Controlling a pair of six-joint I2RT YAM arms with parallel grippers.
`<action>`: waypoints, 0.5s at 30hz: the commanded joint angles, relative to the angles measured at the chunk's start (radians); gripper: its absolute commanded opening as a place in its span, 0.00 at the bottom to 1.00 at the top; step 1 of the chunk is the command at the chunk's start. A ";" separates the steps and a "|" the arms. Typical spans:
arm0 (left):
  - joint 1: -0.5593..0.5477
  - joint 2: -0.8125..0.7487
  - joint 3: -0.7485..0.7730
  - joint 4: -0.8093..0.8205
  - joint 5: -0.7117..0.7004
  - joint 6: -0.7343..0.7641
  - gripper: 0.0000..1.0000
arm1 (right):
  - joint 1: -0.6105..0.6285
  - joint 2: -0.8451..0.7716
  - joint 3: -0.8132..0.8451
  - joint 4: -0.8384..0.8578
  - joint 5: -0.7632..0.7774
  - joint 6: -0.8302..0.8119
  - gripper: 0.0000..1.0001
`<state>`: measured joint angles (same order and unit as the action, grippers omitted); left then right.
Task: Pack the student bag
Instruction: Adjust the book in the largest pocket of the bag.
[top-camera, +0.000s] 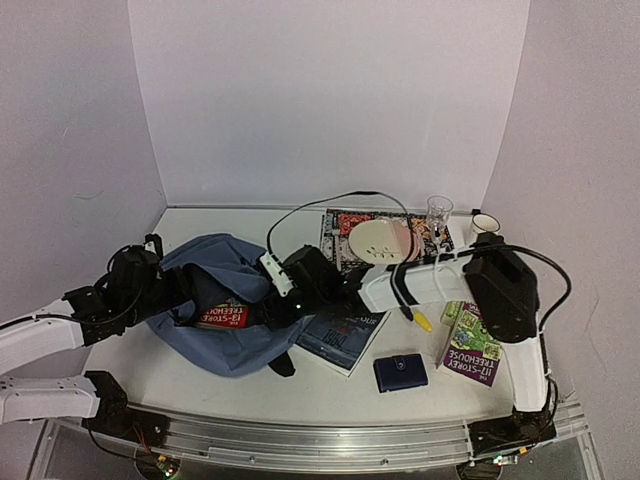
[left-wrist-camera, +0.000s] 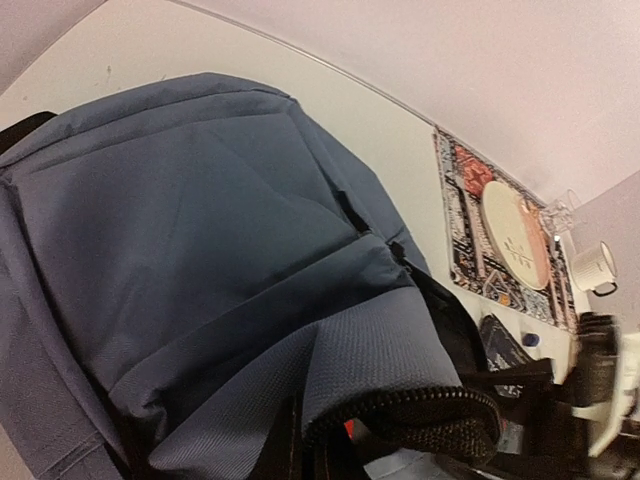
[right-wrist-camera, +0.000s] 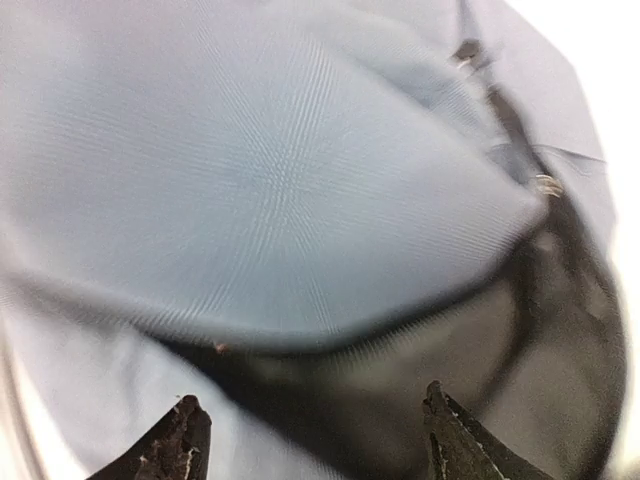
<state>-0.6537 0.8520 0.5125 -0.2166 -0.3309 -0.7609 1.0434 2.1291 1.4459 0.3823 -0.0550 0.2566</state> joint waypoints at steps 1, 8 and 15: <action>0.007 0.100 0.060 -0.057 -0.125 -0.051 0.00 | -0.070 -0.181 -0.111 -0.088 0.022 0.086 0.75; 0.056 0.338 0.148 -0.116 -0.131 -0.042 0.23 | -0.240 -0.287 -0.224 -0.269 0.042 0.071 0.79; 0.058 0.325 0.272 -0.182 -0.046 0.093 0.61 | -0.378 -0.323 -0.291 -0.356 0.034 0.047 0.82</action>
<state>-0.5976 1.2245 0.6823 -0.3408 -0.4201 -0.7658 0.7061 1.8677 1.1898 0.1334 -0.0140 0.3158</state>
